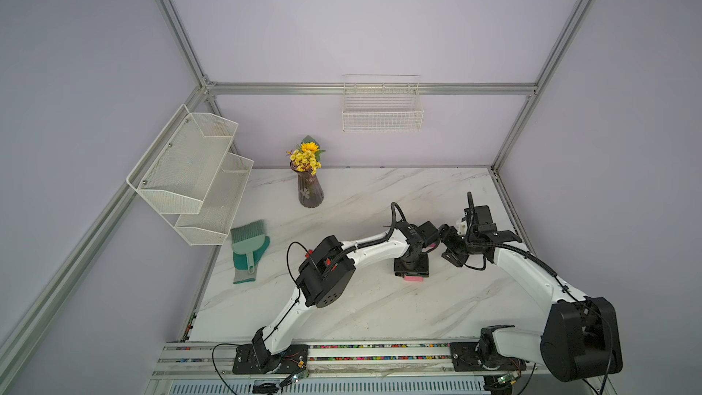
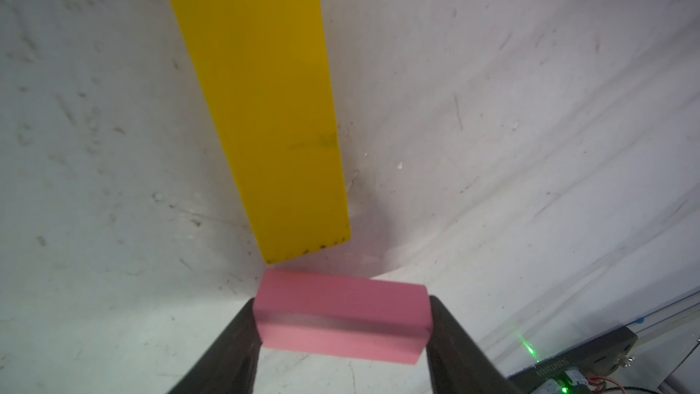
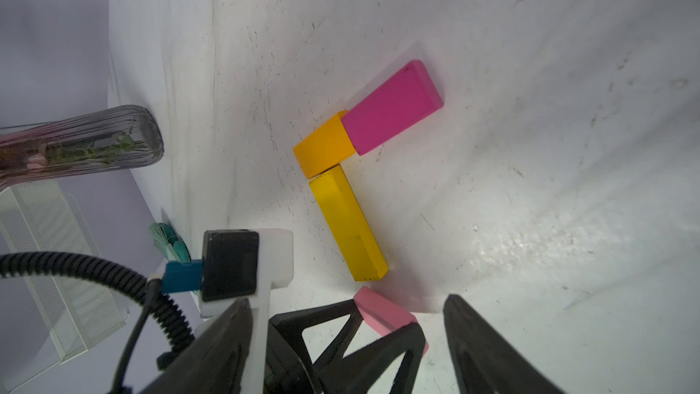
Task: Assemble the letter c with building blocks
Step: Place the building block at the center of the board.
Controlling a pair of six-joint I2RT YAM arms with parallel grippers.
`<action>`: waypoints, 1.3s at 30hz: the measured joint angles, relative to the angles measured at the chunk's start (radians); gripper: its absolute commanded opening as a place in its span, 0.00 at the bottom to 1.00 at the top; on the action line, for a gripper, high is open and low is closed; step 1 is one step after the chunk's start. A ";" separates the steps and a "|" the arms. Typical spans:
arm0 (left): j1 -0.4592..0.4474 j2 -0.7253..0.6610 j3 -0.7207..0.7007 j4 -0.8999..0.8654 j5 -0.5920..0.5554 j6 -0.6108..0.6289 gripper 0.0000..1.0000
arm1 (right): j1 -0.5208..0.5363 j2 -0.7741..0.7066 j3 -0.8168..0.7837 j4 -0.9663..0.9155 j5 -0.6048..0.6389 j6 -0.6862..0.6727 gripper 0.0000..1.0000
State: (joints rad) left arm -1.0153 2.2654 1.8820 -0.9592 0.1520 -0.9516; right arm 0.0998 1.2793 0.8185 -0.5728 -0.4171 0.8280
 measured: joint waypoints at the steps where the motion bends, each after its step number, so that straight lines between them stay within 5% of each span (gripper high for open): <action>1: -0.002 0.000 0.001 0.000 0.000 -0.002 0.74 | 0.000 0.000 -0.001 -0.002 0.000 0.000 0.81; 5: -0.008 0.004 0.008 0.000 0.000 -0.017 0.86 | -0.002 0.000 -0.002 -0.006 0.001 0.000 0.82; 15: -0.026 -0.019 -0.023 0.011 -0.024 -0.043 0.92 | -0.003 -0.002 -0.002 -0.005 -0.003 0.003 0.82; 24: -0.025 -0.286 -0.205 0.019 -0.115 -0.100 1.00 | 0.021 -0.028 -0.005 -0.032 -0.040 -0.007 0.80; 30: 0.031 -0.443 -0.357 0.039 -0.150 -0.129 1.00 | 0.179 -0.149 -0.056 -0.041 -0.043 0.026 0.80; 39: 0.253 -0.613 -0.557 0.062 -0.143 -0.090 1.00 | 0.423 -0.242 -0.141 -0.036 0.024 0.126 0.80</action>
State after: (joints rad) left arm -0.7620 1.6527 1.3251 -0.8970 0.0090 -1.0412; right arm 0.5224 1.0374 0.6777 -0.6086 -0.3935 0.9535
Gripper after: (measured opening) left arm 0.998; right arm 0.796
